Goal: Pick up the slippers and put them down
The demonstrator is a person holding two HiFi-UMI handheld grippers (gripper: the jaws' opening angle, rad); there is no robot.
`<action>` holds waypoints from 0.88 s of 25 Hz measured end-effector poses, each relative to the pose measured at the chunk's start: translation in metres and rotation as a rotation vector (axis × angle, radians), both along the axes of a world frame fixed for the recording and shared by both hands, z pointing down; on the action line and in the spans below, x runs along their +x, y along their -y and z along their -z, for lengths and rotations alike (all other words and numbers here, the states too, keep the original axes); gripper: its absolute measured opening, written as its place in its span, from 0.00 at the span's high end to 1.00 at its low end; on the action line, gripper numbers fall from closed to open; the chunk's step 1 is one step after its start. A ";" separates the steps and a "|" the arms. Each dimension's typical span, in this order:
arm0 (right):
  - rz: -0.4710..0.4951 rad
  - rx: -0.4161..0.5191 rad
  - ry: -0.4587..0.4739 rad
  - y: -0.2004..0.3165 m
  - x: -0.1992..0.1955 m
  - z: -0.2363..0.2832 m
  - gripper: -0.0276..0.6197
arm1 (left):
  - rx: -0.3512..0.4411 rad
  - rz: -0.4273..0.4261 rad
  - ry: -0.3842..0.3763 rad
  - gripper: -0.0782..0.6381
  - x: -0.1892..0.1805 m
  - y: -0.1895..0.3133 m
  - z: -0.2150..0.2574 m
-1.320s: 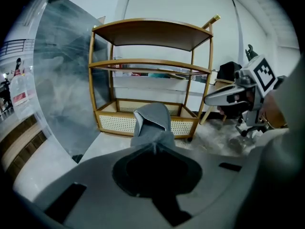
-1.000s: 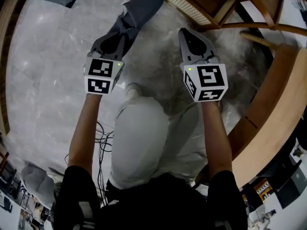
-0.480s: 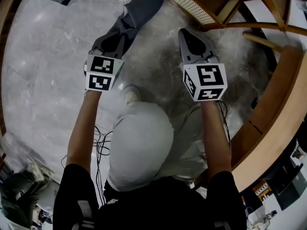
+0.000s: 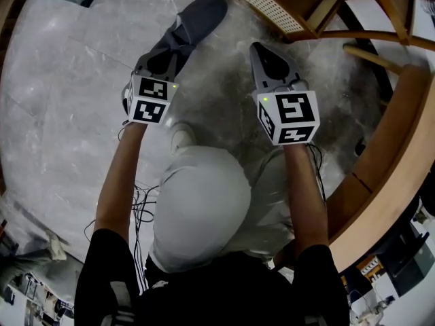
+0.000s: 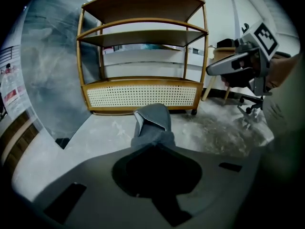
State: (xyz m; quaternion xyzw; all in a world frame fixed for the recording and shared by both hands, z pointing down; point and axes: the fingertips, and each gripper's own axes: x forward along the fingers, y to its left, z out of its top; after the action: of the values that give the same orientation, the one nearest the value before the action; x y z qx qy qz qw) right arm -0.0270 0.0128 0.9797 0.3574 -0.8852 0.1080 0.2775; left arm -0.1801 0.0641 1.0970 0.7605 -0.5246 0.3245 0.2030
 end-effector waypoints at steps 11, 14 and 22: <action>0.005 -0.023 -0.019 -0.005 0.005 -0.015 0.96 | -0.079 0.003 0.034 0.87 -0.002 -0.008 -0.037; 0.007 -0.031 -0.020 -0.007 0.005 -0.019 0.96 | -0.097 0.004 0.025 0.87 -0.003 -0.012 -0.046; 0.021 -0.039 -0.020 -0.015 0.001 -0.022 0.96 | -0.130 0.007 0.004 0.87 -0.003 -0.022 -0.061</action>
State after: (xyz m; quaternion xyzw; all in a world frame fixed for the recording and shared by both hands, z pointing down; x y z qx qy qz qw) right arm -0.0265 0.0278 1.0014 0.3435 -0.8839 0.1188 0.2942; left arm -0.1834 0.0865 1.1579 0.7432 -0.5054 0.3586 0.2522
